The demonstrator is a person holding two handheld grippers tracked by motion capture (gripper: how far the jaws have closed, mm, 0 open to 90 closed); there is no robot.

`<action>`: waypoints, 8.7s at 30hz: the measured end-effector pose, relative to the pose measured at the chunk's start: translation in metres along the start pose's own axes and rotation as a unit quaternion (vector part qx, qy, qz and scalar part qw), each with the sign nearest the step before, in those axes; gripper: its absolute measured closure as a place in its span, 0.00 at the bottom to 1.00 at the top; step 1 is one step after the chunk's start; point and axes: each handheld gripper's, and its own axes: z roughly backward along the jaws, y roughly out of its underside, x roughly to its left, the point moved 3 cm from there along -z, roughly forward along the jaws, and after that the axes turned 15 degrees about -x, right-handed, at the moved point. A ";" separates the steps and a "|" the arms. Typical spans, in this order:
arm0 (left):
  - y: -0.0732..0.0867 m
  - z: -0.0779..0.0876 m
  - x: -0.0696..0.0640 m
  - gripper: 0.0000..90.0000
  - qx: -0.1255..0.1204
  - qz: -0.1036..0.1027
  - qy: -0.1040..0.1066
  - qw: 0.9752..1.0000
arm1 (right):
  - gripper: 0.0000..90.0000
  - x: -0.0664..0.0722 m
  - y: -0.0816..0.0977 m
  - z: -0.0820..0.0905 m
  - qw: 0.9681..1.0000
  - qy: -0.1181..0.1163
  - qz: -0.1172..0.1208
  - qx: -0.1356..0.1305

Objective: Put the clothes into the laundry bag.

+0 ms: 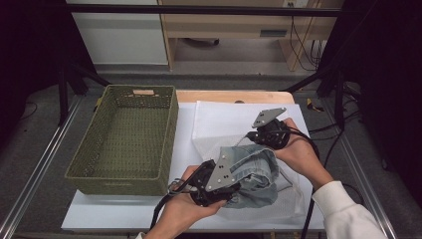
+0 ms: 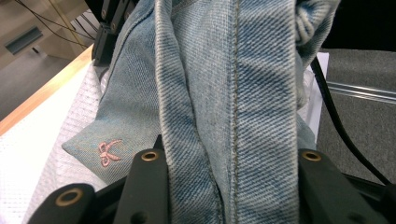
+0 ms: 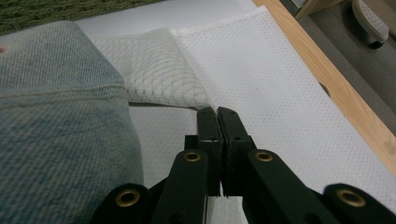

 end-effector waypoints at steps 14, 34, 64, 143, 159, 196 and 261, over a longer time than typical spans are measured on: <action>0.003 -0.007 0.002 0.69 0.008 0.009 -0.002 1.000 | 0.99 0.002 -0.007 0.007 1.000 -0.003 0.004 -0.017; 0.014 -0.039 0.001 0.69 0.030 0.044 -0.018 0.998 | 0.99 0.003 -0.005 0.009 1.000 0.000 -0.001 -0.020; 0.017 -0.059 0.006 0.69 0.016 0.036 -0.028 0.999 | 0.99 0.014 -0.007 0.018 1.000 -0.009 -0.004 -0.029; 0.076 -0.005 -0.008 0.44 -0.063 0.077 -0.079 0.992 | 0.99 0.063 0.029 0.023 0.996 -0.008 -0.044 -0.071; 0.092 -0.020 -0.026 0.62 -0.025 0.083 -0.066 0.994 | 0.99 0.084 0.039 0.035 0.996 0.020 -0.028 -0.082; 0.110 -0.085 -0.001 1.00 0.060 0.119 -0.093 0.987 | 0.99 0.082 0.056 0.027 0.994 0.006 -0.058 -0.094; 0.109 -0.123 0.040 1.00 0.062 0.129 -0.179 0.973 | 0.99 0.080 0.081 0.011 0.995 0.032 -0.071 -0.062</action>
